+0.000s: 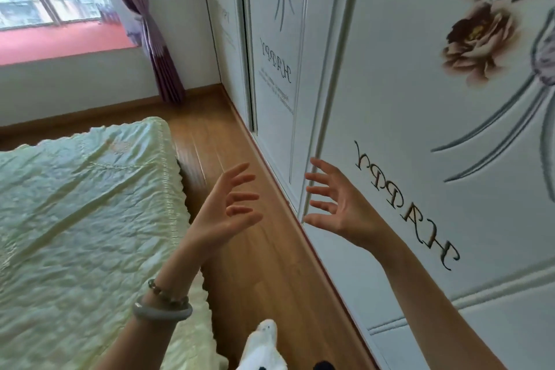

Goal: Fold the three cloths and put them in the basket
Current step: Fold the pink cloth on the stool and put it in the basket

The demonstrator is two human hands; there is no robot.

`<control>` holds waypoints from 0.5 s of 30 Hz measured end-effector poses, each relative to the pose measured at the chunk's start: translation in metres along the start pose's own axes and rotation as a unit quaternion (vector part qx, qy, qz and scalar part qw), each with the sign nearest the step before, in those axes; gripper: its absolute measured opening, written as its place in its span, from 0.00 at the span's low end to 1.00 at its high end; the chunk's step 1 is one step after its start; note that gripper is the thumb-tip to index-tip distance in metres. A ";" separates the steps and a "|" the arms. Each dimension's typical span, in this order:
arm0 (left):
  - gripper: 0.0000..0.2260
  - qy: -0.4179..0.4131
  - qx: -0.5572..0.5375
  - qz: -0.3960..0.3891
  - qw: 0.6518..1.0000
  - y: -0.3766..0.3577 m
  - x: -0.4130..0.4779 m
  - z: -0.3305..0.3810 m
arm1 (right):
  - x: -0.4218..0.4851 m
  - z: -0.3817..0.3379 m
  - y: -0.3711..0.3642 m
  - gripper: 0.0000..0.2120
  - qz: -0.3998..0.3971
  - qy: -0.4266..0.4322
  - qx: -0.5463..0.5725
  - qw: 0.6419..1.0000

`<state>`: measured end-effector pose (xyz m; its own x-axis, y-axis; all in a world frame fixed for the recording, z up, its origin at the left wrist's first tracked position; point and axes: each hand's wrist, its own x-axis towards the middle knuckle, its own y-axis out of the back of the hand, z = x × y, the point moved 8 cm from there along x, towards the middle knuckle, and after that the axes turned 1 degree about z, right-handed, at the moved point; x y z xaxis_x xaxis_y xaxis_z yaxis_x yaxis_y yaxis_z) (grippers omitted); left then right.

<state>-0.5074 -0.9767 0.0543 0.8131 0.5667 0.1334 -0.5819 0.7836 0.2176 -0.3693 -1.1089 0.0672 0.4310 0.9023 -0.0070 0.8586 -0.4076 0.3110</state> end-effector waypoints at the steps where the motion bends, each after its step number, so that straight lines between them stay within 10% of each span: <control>1: 0.39 0.002 0.005 0.011 1.000 0.005 0.008 -0.002 | 0.015 0.000 -0.002 0.41 -0.010 0.004 -0.001 1.000; 15: 0.36 0.003 0.012 0.091 0.996 0.134 0.183 -0.061 | 0.267 -0.009 -0.028 0.42 -0.085 0.035 -0.040 0.995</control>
<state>-0.4376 -0.7525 0.0486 0.6947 0.6999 0.1660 -0.7182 0.6619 0.2146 -0.2811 -0.8551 0.0652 0.2587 0.9659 0.0002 0.8912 -0.2388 0.3857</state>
